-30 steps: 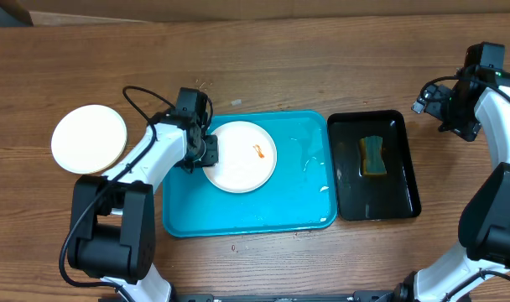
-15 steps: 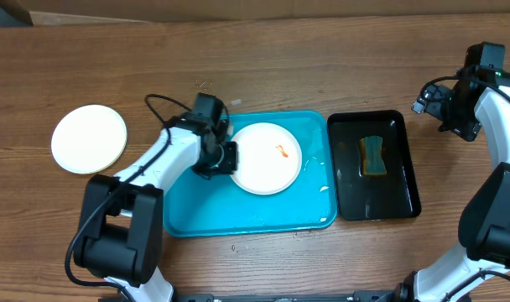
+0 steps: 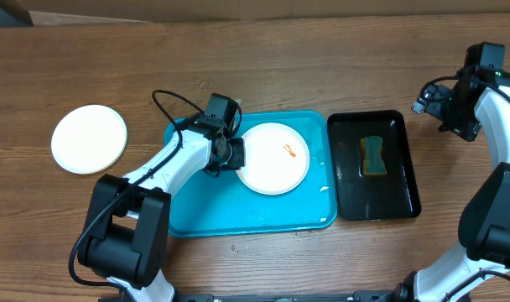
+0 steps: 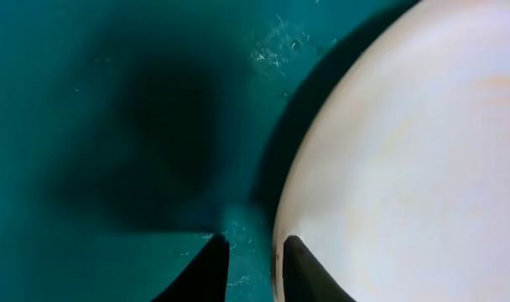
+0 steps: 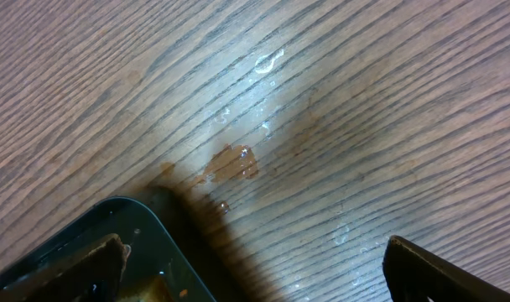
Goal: Clean dirty plates on tray and stack at the side
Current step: 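Pull the white plate left and lower the right gripper to the sponge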
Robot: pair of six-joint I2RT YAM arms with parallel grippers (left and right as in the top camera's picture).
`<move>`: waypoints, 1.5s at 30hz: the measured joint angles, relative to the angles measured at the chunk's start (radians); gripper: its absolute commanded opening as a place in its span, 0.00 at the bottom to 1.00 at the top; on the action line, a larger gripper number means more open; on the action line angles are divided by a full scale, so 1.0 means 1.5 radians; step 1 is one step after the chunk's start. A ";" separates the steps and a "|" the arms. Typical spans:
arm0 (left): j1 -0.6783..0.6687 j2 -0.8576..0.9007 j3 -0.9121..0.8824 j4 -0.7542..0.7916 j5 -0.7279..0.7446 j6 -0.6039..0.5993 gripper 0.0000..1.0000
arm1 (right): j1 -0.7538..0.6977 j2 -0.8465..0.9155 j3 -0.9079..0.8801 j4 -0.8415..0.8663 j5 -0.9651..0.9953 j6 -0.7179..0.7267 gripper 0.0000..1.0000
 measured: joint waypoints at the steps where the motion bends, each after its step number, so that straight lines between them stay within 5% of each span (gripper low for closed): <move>1: 0.000 0.000 0.000 0.001 -0.003 -0.002 0.17 | 0.000 0.000 0.000 0.000 0.000 0.001 1.00; 15: 0.000 0.000 -0.018 0.032 -0.015 -0.015 0.04 | 0.000 0.000 0.000 0.007 -0.027 0.001 1.00; 18: 0.000 0.000 -0.018 0.034 -0.015 -0.015 0.04 | 0.000 0.000 0.000 -0.029 -0.076 -0.004 0.77; 24: 0.000 0.000 -0.018 0.037 -0.014 -0.014 0.04 | 0.008 0.000 0.002 -0.144 -0.129 -0.002 0.68; 34: 0.000 0.000 -0.019 0.040 -0.014 -0.014 0.05 | 0.156 0.000 0.004 -0.262 -0.064 0.000 0.76; 37: 0.000 0.000 -0.019 0.040 -0.015 -0.014 0.05 | 0.192 0.000 -0.010 -0.241 -0.034 0.001 0.87; 45: 0.000 0.000 -0.020 0.040 -0.015 -0.015 0.06 | 0.226 -0.001 -0.111 -0.108 0.025 0.000 0.87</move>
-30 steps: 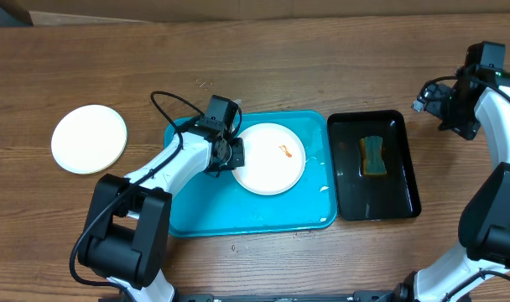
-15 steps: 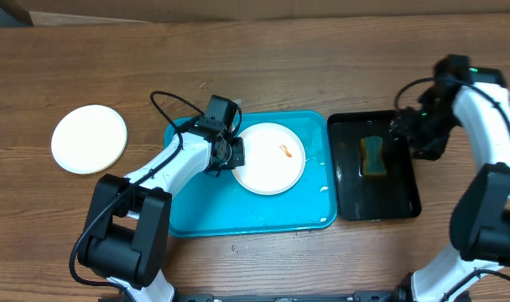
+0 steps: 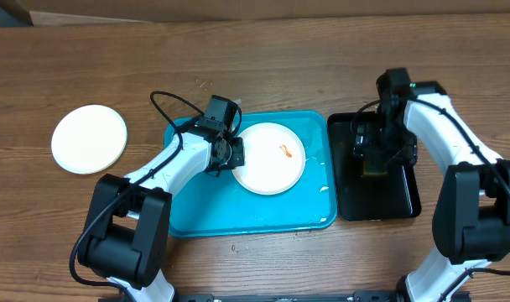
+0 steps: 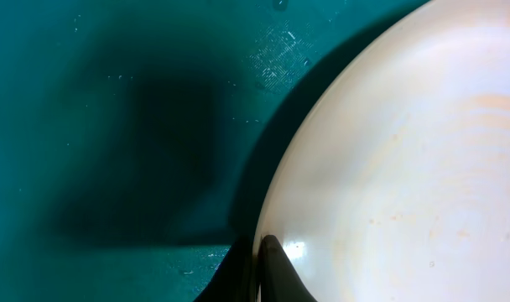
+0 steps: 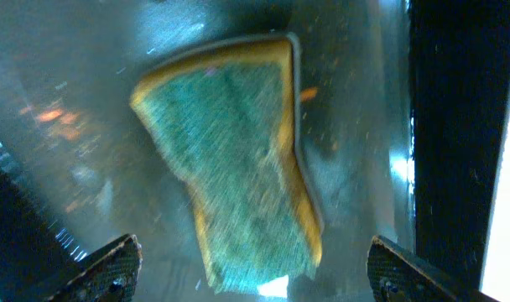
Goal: Clean dirty plates on tray and stack at the side
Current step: 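Pull the white plate left and lower the right gripper to the sponge, then close the right gripper on the sponge and lift it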
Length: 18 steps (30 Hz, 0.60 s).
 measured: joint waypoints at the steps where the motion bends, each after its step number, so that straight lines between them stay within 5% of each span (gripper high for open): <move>1: 0.000 0.000 0.000 0.000 0.000 0.000 0.05 | 0.000 0.000 -0.014 0.023 0.006 0.000 0.85; 9: 0.000 0.000 0.000 0.000 0.000 0.000 0.06 | 0.000 0.000 -0.093 0.115 0.014 -0.002 0.89; 10: 0.000 0.000 0.000 0.000 0.000 0.000 0.06 | 0.000 0.000 -0.098 0.117 0.010 -0.001 0.80; 12: 0.000 0.000 -0.001 0.000 0.000 0.000 0.05 | 0.000 0.000 -0.105 0.120 0.003 0.002 0.46; 13: 0.000 0.000 -0.001 0.000 0.000 0.000 0.05 | 0.000 0.000 -0.106 0.120 0.000 -0.001 0.20; 14: 0.000 0.000 -0.001 0.000 0.000 0.000 0.06 | 0.001 0.000 -0.106 0.120 -0.002 -0.001 0.04; 17: 0.000 0.000 -0.001 0.000 0.000 0.000 0.05 | 0.001 0.000 -0.106 0.107 -0.006 0.000 0.05; 18: 0.000 0.000 -0.001 0.000 0.000 0.000 0.05 | 0.001 0.000 -0.106 0.099 -0.006 0.000 0.29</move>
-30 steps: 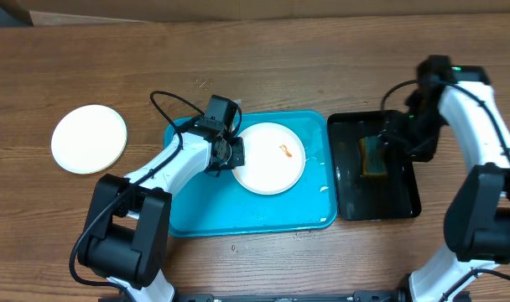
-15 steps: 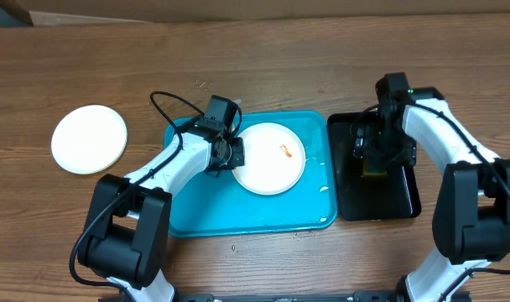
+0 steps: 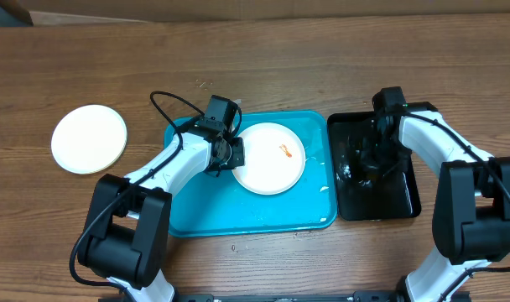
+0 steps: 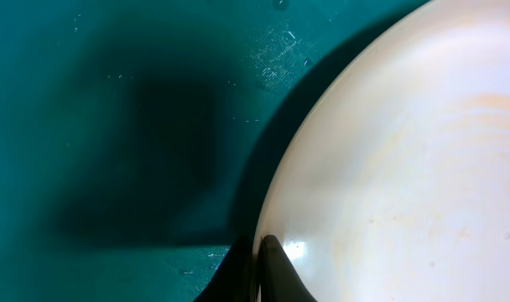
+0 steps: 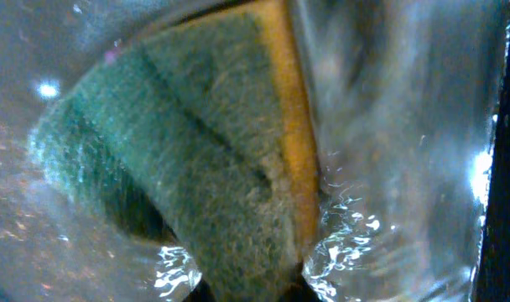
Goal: Clean dirty plates on tray and stack at the side
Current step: 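Close the right gripper on the sponge and lift it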
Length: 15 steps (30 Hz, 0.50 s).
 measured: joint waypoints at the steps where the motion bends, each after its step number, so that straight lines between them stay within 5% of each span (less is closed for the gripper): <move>1: 0.000 0.000 0.000 0.000 0.000 0.000 0.05 | 0.000 0.000 -0.001 -0.006 0.000 0.003 0.50; 3: 0.000 0.000 0.000 0.000 0.000 0.000 0.06 | 0.000 0.000 0.000 -0.024 -0.001 -0.001 0.79; 5: 0.000 0.000 0.000 0.000 0.000 0.000 0.06 | 0.000 0.000 0.002 -0.031 -0.001 -0.001 0.88; 15: 0.000 0.000 0.000 0.000 -0.001 0.000 0.06 | 0.000 0.000 0.039 0.014 0.003 -0.001 0.91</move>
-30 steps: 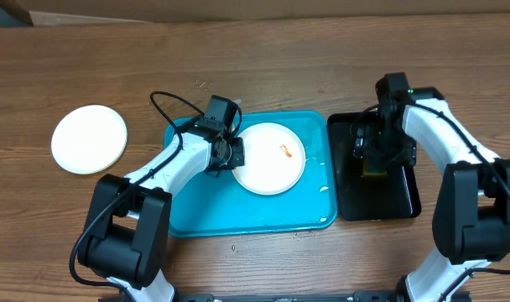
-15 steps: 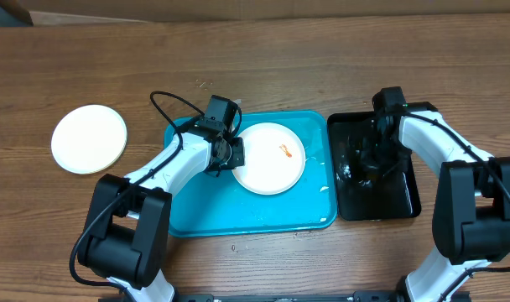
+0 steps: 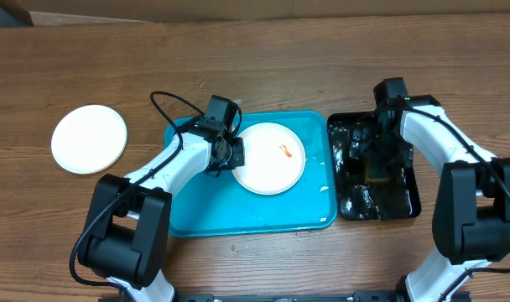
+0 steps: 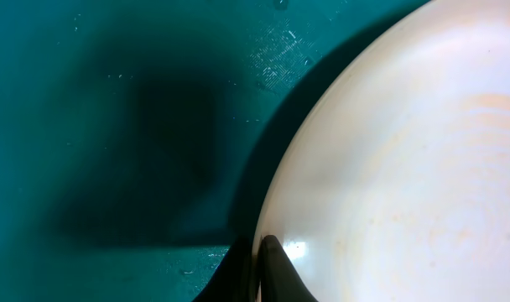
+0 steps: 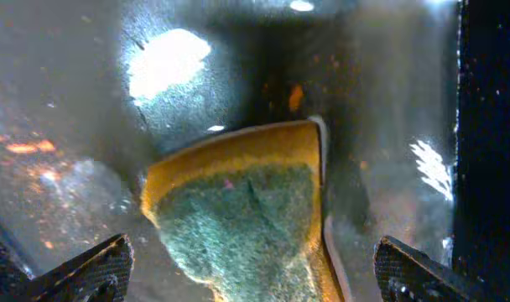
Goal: Clean dirty plates on tray and stack at the side
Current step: 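Close the right gripper on the sponge and lift it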
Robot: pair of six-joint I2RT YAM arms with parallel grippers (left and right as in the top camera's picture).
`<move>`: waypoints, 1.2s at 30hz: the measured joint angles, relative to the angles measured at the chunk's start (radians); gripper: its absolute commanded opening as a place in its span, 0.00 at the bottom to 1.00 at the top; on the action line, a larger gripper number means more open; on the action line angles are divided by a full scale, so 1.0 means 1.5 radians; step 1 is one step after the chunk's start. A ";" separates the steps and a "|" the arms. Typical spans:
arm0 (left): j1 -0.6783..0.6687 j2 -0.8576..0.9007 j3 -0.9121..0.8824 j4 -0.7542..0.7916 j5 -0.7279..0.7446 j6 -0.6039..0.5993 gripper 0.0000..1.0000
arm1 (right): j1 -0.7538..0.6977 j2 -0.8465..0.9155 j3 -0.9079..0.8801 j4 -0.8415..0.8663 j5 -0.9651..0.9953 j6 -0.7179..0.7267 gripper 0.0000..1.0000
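Observation:
A white plate (image 3: 272, 158) with an orange smear lies on the teal tray (image 3: 238, 210). My left gripper (image 3: 236, 155) is at the plate's left edge. In the left wrist view the plate (image 4: 389, 168) fills the right side, and that gripper (image 4: 257, 268) is shut on its rim. A green and yellow sponge (image 5: 238, 210) lies in the water of the black tray (image 3: 381, 197). My right gripper (image 5: 253, 252) hangs open over it, one finger on each side. Overhead, the right gripper (image 3: 374, 151) covers most of the sponge (image 3: 374, 172).
A clean white plate (image 3: 89, 138) lies on the wooden table, far left of the teal tray. The black tray stands right beside the teal tray's right edge. Drops of water lie on the teal tray near that edge.
My right gripper was pressed close onto the bent sponge in the water. It now sits higher, fingers wide apart, with the sponge flat below. The left gripper and plate have not moved.
At first my left gripper was open at the plate's rim, and my right gripper was over bare table beside the black tray. Then the left was shut on the rim and the right open above the sponge. The right went down onto the sponge and is now above it.

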 measured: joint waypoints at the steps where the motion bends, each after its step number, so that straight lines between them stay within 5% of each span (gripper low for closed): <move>1: 0.000 0.000 0.000 0.000 0.000 0.000 0.06 | 0.000 0.000 0.000 0.002 0.002 0.000 0.91; 3: 0.000 0.000 0.000 0.000 -0.001 0.000 0.06 | 0.000 0.000 -0.001 0.010 0.005 0.000 0.90; 4: 0.000 0.000 0.000 0.000 -0.001 0.000 0.06 | 0.000 0.000 -0.003 0.021 0.006 0.000 0.81; 5: 0.000 0.000 0.000 0.000 -0.001 0.000 0.06 | 0.000 0.000 -0.007 0.034 0.006 -0.003 0.57; 7: 0.000 0.000 0.000 0.000 -0.001 0.000 0.06 | 0.000 0.000 -0.020 0.055 0.007 -0.003 0.31; 9: 0.000 0.000 0.000 0.000 -0.001 0.000 0.06 | 0.000 0.000 -0.034 0.066 0.008 -0.002 0.24; 10: 0.000 0.000 0.000 0.000 -0.001 0.000 0.06 | 0.000 0.000 -0.040 0.069 0.008 -0.003 0.25; 12: 0.000 0.000 0.000 0.000 -0.001 0.000 0.06 | 0.000 0.000 -0.042 0.071 0.010 0.001 0.76; 13: 0.000 0.000 0.000 0.000 -0.001 0.000 0.07 | 0.000 0.000 -0.042 0.071 0.010 0.001 0.83; 18: 0.000 0.000 0.000 0.000 -0.001 0.000 0.09 | 0.000 0.000 -0.039 0.076 0.011 -0.002 0.81; 22: 0.000 0.000 0.000 -0.001 -0.004 0.000 0.09 | 0.000 0.000 -0.034 0.098 0.016 -0.002 0.41; 26: 0.000 0.000 0.000 -0.002 -0.004 0.000 0.09 | 0.000 0.000 -0.032 0.107 0.017 -0.001 0.22; 27: 0.000 0.000 0.000 -0.002 -0.004 0.000 0.09 | 0.000 0.000 -0.032 0.109 0.017 -0.004 0.22; 29: 0.000 0.000 0.000 -0.002 -0.004 0.000 0.09 | 0.000 0.000 -0.032 0.118 0.016 -0.002 0.66; 30: 0.000 0.000 0.000 -0.002 -0.004 0.000 0.09 | 0.000 0.000 -0.032 0.124 0.016 -0.002 0.73; 36: 0.000 0.000 -0.001 -0.002 -0.004 0.000 0.09 | 0.000 0.000 -0.003 0.077 0.017 -0.003 0.73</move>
